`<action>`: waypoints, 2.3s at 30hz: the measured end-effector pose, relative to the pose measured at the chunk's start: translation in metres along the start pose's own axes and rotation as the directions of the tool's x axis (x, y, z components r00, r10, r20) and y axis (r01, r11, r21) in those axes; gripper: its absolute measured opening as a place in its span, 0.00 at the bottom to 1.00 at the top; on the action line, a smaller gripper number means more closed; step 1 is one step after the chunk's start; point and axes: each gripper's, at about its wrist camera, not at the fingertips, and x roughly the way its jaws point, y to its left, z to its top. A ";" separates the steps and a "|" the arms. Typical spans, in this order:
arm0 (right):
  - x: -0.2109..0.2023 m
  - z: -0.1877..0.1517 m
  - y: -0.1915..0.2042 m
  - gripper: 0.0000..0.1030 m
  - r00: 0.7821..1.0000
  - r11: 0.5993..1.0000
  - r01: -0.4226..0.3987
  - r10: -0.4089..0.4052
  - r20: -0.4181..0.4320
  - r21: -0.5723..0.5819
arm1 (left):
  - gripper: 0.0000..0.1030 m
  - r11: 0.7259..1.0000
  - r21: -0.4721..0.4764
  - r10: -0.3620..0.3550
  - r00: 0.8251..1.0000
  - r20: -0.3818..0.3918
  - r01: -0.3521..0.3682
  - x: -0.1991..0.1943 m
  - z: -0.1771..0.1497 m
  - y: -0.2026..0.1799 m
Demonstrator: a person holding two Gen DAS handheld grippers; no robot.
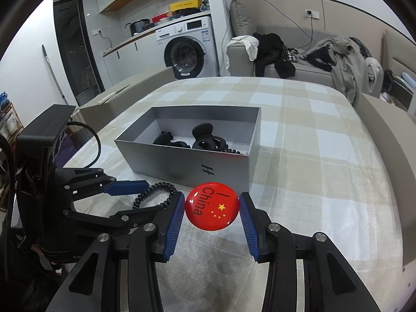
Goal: Organize jewelry
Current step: 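Grasp the black bead bracelet with the left tool while the right tool holds the badge, then carry the red badge and black bead bracelet over the grey box, then lower both items into the box and open both tools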
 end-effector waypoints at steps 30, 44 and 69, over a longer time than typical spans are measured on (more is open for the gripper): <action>-0.016 0.072 0.007 0.41 0.980 0.993 -0.097 0.085 0.182 0.060 | 0.35 0.991 -0.128 0.059 0.966 0.252 -0.027 -0.037 0.048 0.045; 0.011 0.061 -0.002 0.41 0.988 0.989 -0.105 0.092 0.123 0.107 | 0.35 0.982 -0.179 0.101 0.967 0.232 -0.059 -0.024 0.040 0.058; 0.037 0.049 -0.002 0.41 0.992 0.982 -0.122 0.115 0.060 0.142 | 0.35 0.986 -0.147 0.114 0.969 0.217 -0.083 -0.013 0.034 0.056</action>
